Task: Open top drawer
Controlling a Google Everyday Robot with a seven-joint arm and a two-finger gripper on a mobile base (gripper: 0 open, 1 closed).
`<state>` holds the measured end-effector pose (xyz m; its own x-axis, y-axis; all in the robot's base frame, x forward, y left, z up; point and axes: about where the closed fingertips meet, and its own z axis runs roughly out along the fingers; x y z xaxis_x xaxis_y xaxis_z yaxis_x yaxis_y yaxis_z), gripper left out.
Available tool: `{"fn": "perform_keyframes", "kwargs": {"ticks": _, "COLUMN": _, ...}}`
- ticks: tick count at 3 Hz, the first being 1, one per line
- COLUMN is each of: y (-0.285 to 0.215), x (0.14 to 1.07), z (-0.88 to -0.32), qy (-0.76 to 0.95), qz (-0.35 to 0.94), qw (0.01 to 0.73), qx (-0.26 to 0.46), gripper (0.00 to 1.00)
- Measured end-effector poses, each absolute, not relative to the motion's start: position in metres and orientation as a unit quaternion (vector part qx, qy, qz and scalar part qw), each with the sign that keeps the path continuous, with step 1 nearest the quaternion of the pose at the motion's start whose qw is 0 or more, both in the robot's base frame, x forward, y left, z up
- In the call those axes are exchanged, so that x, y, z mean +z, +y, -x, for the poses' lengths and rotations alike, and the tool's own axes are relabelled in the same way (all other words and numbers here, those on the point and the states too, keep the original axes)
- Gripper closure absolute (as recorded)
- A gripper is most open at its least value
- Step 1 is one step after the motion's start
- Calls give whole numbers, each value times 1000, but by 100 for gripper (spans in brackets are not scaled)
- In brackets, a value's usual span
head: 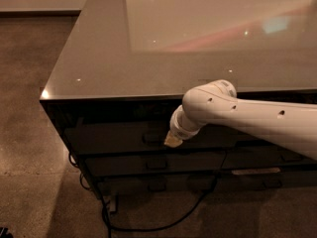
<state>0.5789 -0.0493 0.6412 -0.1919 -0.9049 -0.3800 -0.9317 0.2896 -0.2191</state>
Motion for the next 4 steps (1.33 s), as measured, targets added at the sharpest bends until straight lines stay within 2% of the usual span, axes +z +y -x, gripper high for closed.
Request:
{"fn": "perform_keyframes", "kwargs": {"ticks": 1, "y": -49, "x": 645, "z": -579, "qy": 771, "qz": 595, "qw": 223, "qx": 30, "gripper": 88}}
{"fn": "perform_keyframes", "kwargs": {"ticks": 2, "y": -51, "x": 651, "z": -572, "qy": 769, "qz": 599, "qw": 221, "qx": 31, "gripper": 100}}
{"fn": "perform_keyframes", "kwargs": {"ticks": 4, "y": -53, "x": 656, "z": -565, "qy": 764, "qz": 605, "qw": 221, "qx": 37, "gripper": 100}}
